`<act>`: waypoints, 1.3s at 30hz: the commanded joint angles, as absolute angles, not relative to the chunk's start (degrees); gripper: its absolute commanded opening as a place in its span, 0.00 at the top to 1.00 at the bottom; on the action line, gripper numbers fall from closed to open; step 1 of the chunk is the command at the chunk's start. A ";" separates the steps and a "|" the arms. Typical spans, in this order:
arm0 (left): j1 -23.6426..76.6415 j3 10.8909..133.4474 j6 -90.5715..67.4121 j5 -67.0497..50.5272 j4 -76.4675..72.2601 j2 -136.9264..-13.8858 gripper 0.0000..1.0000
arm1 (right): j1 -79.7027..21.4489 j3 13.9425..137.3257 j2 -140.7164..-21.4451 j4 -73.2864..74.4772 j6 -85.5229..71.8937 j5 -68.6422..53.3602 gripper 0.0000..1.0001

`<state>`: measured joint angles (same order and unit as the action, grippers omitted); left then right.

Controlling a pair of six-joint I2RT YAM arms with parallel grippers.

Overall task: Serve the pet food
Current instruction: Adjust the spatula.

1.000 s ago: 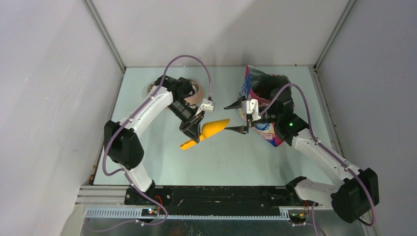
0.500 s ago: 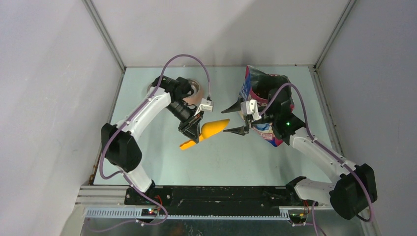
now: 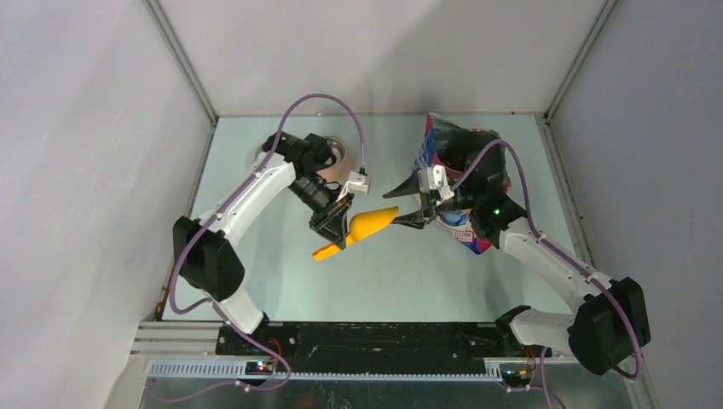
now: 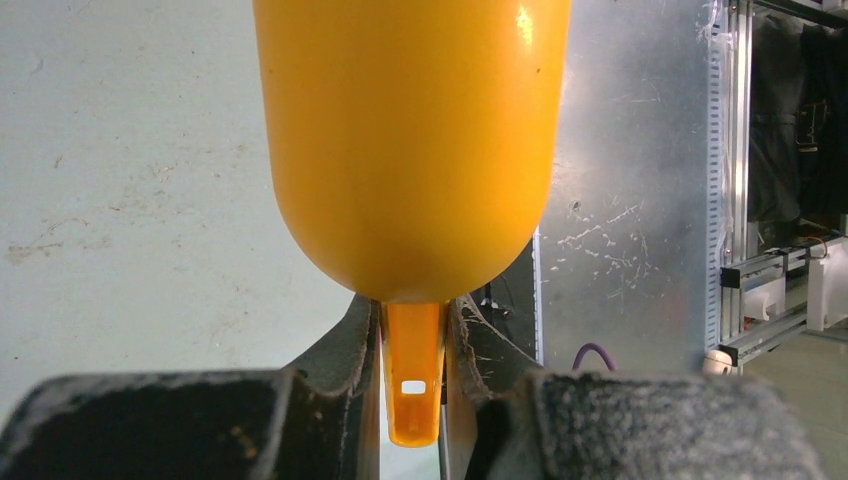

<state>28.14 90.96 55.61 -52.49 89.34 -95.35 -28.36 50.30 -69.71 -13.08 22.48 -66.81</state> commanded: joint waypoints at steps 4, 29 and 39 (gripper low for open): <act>28.91 90.88 57.30 -55.24 91.93 -92.22 1.00 | -28.11 50.39 -70.64 -17.48 20.08 -69.25 0.47; 25.63 95.25 56.01 -53.60 91.62 -91.07 0.01 | -27.52 50.45 -70.22 -24.79 0.54 -62.44 1.00; 21.10 96.13 29.38 -30.78 56.46 -76.54 0.00 | -24.77 59.50 -71.94 -16.22 -17.67 -45.46 1.00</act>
<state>20.82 97.60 41.19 -42.54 74.43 -85.03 -26.13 53.84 -71.64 -17.12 -7.40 -52.84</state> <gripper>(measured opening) 0.996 0.072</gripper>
